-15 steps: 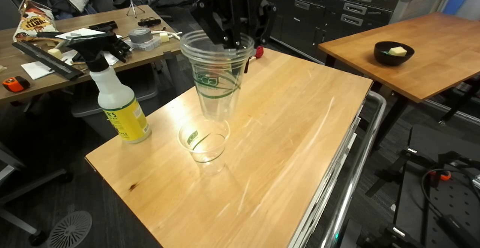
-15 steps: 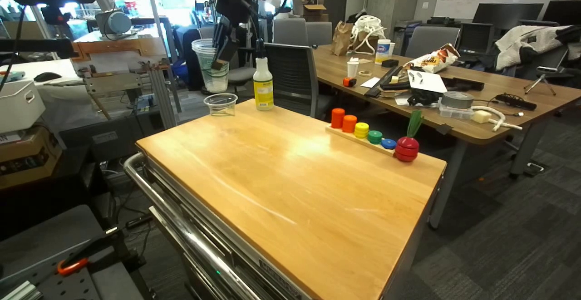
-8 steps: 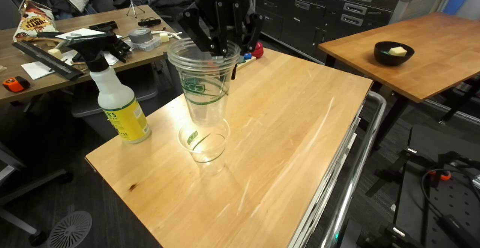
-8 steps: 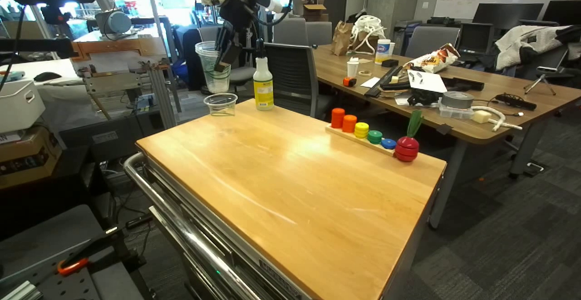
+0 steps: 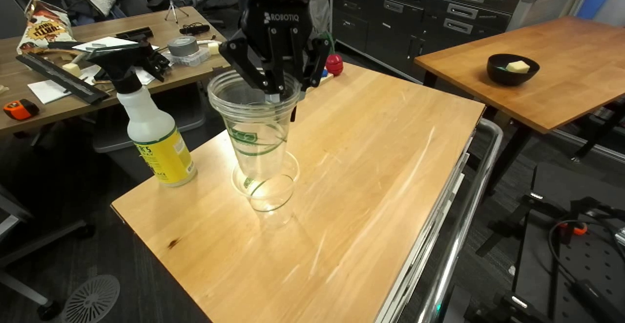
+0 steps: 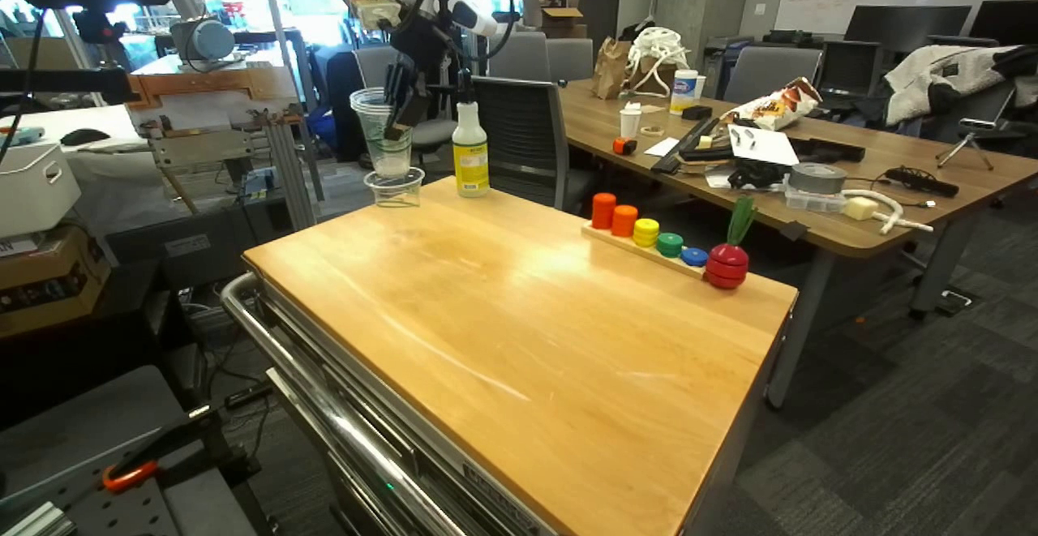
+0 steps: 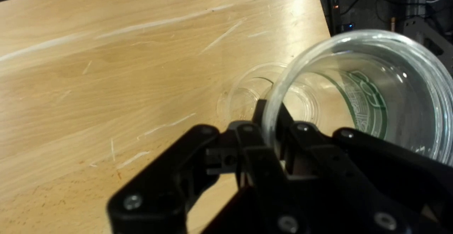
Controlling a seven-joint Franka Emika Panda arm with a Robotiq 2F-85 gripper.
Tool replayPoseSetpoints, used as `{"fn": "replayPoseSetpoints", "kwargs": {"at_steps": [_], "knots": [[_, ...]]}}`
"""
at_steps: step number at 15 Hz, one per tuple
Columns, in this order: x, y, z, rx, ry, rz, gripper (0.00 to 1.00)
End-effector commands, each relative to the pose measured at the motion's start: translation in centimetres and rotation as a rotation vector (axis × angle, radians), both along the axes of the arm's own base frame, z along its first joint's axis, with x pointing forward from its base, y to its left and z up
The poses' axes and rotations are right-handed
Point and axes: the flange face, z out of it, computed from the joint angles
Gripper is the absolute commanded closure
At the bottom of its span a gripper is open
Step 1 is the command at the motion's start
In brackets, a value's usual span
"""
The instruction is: Put the cups one inside the other
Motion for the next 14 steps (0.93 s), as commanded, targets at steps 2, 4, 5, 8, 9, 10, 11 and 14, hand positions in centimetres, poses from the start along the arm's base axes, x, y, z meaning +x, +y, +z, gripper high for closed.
{"fn": "replayPoseSetpoints", "kwargs": {"at_steps": [2,4,5,8,9,10,11,14], "knots": [[0.8,0.8,-0.5,-0.052,-0.052,0.014,0.94],[0.9,0.8,-0.7,-0.068,-0.066,0.022,0.94],[0.9,0.8,-0.8,-0.075,-0.074,0.027,0.94],[1.1,1.0,-1.2,-0.09,-0.088,0.039,0.94],[1.1,1.0,-1.3,-0.093,-0.087,0.043,0.94],[1.0,1.1,-1.4,-0.095,-0.084,0.046,0.94],[1.0,1.1,-1.5,-0.097,-0.082,0.048,0.94],[0.9,1.2,-1.8,-0.098,-0.073,0.054,0.75]]}}
